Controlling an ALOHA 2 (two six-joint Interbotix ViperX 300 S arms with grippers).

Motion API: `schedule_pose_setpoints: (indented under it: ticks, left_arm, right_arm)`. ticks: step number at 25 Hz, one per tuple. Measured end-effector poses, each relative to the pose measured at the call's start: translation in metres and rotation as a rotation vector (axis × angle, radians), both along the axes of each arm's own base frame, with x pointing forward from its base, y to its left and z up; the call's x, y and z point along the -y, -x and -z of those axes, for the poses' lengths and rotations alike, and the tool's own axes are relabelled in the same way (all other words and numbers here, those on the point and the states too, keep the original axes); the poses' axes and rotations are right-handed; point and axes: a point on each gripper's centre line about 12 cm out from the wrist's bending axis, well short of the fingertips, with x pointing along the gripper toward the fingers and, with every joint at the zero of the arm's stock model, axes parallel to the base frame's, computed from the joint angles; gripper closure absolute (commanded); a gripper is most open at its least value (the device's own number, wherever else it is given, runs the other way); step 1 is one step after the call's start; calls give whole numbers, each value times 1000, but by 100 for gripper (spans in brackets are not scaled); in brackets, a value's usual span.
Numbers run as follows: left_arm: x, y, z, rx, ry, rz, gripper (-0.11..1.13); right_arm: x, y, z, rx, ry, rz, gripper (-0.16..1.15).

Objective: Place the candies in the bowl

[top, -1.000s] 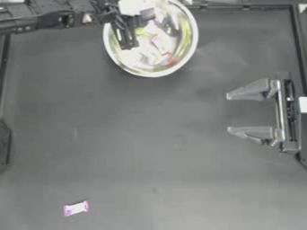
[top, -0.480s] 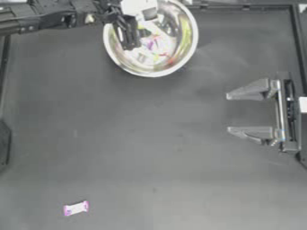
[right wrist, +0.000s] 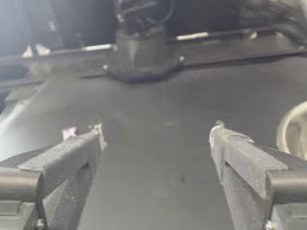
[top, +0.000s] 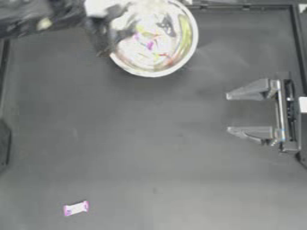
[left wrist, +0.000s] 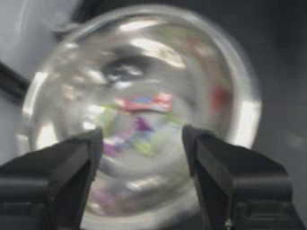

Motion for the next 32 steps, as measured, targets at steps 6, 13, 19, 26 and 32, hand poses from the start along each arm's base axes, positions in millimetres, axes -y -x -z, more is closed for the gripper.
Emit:
schedule_pose_setpoints:
  ticks: [6,13,19,26,32]
  left_arm:
    - [72,44,-19,116,66,85,14]
    - [112,92,-13,200,78,136,14]
    - [139,115,0,251,82,208,14]
    - [157,147,11,308,152,226,14]
    - [169,153,24,203,338,219,13]
  right_arm:
    - [0,0,1,-2,0,0,-2]
    - [0,-1,3,-14,2,-1,-2]
    - [0,-3,6,-25,-1,-2,-2]
    - [1,-3,6,-27,-10,6,-2]
    - [2,-6,6,-32,-17,10,-2]
